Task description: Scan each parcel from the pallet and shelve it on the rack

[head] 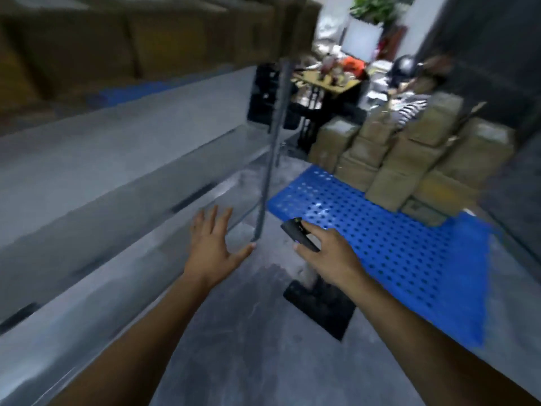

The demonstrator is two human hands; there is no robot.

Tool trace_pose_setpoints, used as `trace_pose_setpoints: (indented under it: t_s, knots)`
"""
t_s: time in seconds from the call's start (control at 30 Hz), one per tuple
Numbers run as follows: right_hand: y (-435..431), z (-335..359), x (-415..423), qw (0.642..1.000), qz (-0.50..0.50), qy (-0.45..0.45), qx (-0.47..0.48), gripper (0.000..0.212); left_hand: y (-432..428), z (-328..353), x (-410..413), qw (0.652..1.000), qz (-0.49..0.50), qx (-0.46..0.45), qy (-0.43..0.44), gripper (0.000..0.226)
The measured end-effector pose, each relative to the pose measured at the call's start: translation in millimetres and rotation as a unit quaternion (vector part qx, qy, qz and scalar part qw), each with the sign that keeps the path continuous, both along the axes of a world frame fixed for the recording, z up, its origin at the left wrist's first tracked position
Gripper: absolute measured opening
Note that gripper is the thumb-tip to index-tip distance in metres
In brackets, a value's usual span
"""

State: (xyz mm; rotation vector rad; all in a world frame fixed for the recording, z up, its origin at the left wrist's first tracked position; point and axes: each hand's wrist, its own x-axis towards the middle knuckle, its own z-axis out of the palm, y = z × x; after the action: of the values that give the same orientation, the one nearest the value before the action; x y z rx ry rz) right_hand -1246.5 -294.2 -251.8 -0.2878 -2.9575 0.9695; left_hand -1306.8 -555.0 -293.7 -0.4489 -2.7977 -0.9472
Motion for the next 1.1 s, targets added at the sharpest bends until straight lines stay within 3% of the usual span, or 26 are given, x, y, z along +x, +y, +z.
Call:
trace_pose_setpoints:
  t_s: [0.07, 0.2, 0.4, 0.5, 0.67, 0.83, 1.0, 1.1]
  knots:
    - [70.6, 7.8, 15.9, 0.998, -0.060, 0.006, 0.003, 0.070, 76.4, 9.6, -12.0, 0.997, -0.070, 0.033, 0.014, 0.114]
    - [184.0, 25.6, 54.3, 0.988, -0.151, 0.007, -0.003, 0.071, 215.5, 30.9, -11.2, 0.978, -0.169, 0.124, -0.005, 0.098]
    - [301.7, 37.2, 87.9, 0.966, -0.256, 0.037, -0.021, 0.071, 366.7, 44.8, -19.7, 0.939, -0.309, 0.122, -0.089, 0.094]
    - [351.0, 36.8, 79.9, 0.956, -0.288, 0.042, -0.024, 0.069, 430.9, 51.4, -50.2, 0.924, -0.354, 0.116, -0.085, 0.093]
    - [438.9, 45.2, 28.4, 0.937, -0.346, 0.052, 0.015, 0.068, 538.8, 68.8, -122.1, 0.911, -0.383, 0.148, -0.045, 0.091]
    - [516.2, 54.9, -29.7, 0.910, -0.403, 0.090, 0.042, 0.062, 631.8, 81.3, -185.7, 0.892, -0.408, 0.177, -0.079, 0.104]
    - [574.0, 53.5, -61.7, 0.896, -0.430, 0.103, 0.042, 0.059, 699.1, 77.5, -211.0, 0.900, -0.371, 0.209, -0.097, 0.124]
    - [592.4, 52.9, -74.5, 0.899, -0.424, 0.110, 0.011, 0.055, 721.2, 73.1, -220.1, 0.892, -0.377, 0.217, -0.122, 0.120]
